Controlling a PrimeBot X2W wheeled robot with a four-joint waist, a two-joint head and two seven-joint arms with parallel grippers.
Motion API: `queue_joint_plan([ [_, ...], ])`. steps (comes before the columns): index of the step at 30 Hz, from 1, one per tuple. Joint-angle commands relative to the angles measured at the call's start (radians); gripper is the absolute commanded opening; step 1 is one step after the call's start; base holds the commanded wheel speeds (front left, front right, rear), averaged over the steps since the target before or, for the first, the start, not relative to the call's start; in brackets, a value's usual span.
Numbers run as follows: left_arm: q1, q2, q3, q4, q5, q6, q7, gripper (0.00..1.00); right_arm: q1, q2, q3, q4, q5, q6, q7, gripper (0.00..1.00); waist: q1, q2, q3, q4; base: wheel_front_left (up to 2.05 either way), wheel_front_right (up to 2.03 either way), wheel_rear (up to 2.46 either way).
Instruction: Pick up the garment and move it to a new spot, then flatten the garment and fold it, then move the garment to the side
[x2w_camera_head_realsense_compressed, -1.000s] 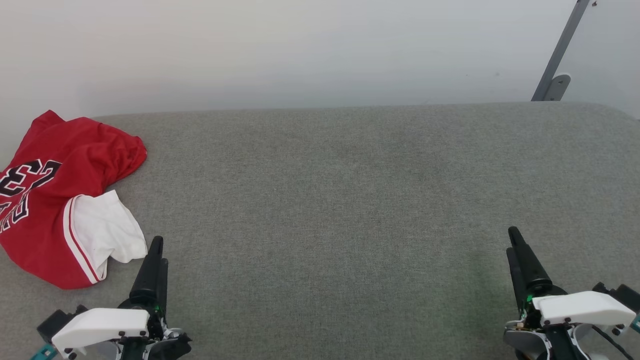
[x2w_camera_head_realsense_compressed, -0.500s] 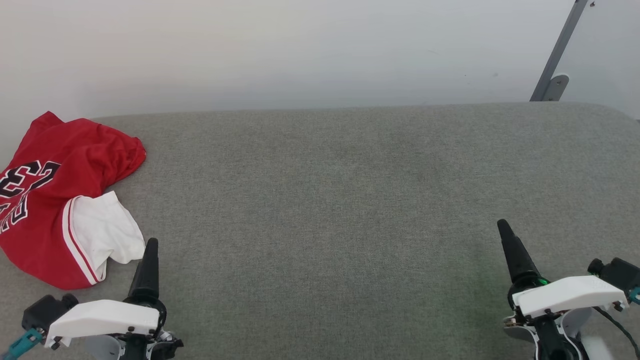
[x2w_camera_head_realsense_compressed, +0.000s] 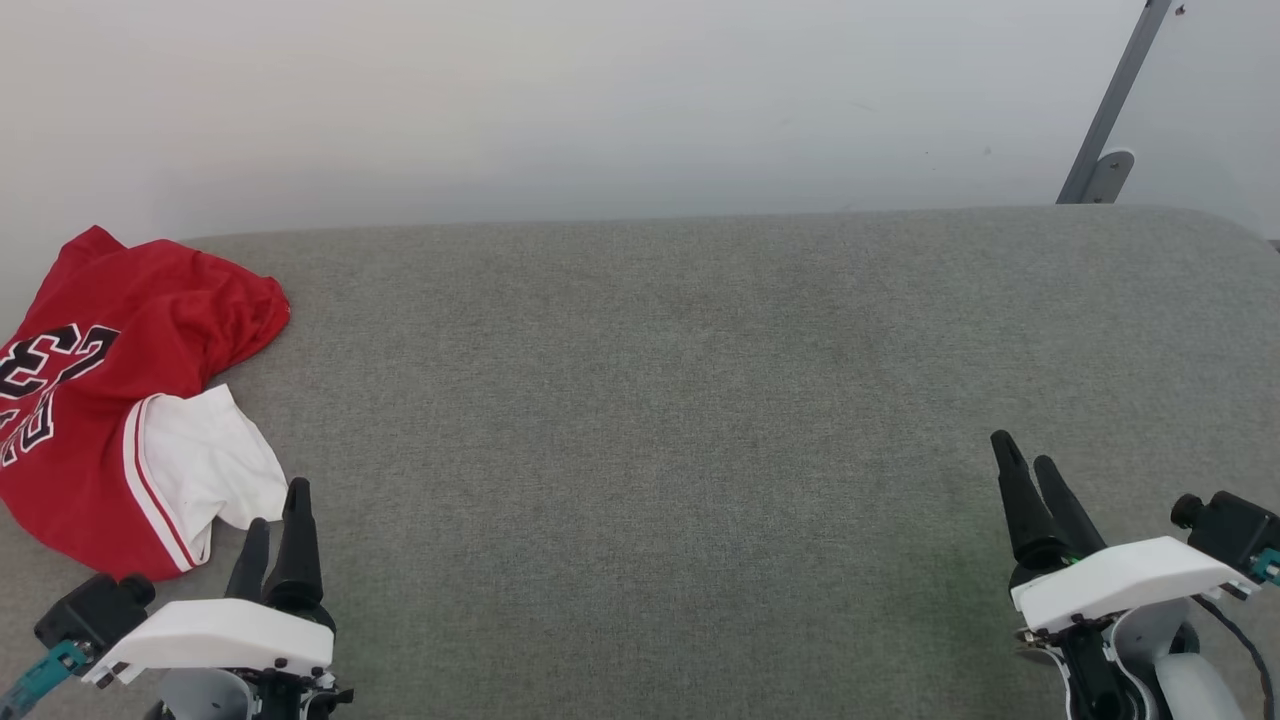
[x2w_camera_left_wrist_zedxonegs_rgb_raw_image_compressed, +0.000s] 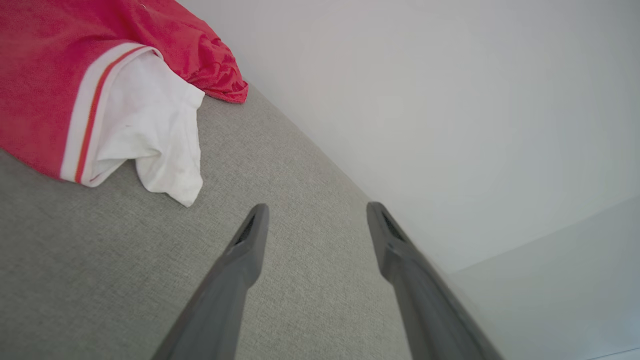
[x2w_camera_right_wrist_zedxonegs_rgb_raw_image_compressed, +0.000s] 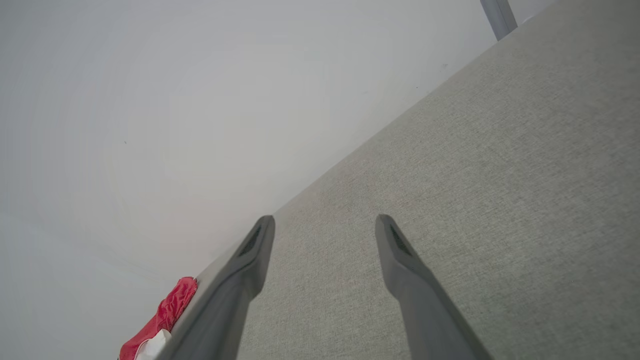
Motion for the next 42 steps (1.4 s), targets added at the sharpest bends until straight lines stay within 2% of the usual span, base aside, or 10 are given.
queue_joint_plan([
  [1, 0.000, 0.012, -0.001, -0.012, 0.041, -0.007, -0.013, 1.00, -0.031, -0.009, 0.006, -0.010, -0.033, 0.002, -0.014, 1.00, 0.0000, -0.0001, 0.000, 0.000, 0.00, 0.00, 0.00],
  [20, 0.008, 0.019, -0.003, -0.013, 0.287, -0.030, -0.069, 1.00, -0.042, -0.028, 0.020, -0.011, -0.234, 0.002, -0.056, 1.00, 0.0000, -0.0001, -0.004, -0.004, 0.00, 0.00, 0.00],
  [42, 0.030, 0.011, -0.011, -0.040, 0.501, -0.052, -0.124, 1.00, -0.048, -0.040, 0.039, -0.013, -0.431, 0.002, -0.099, 1.00, 0.0000, -0.0001, -0.004, -0.007, 0.00, 0.00, 0.00],
])
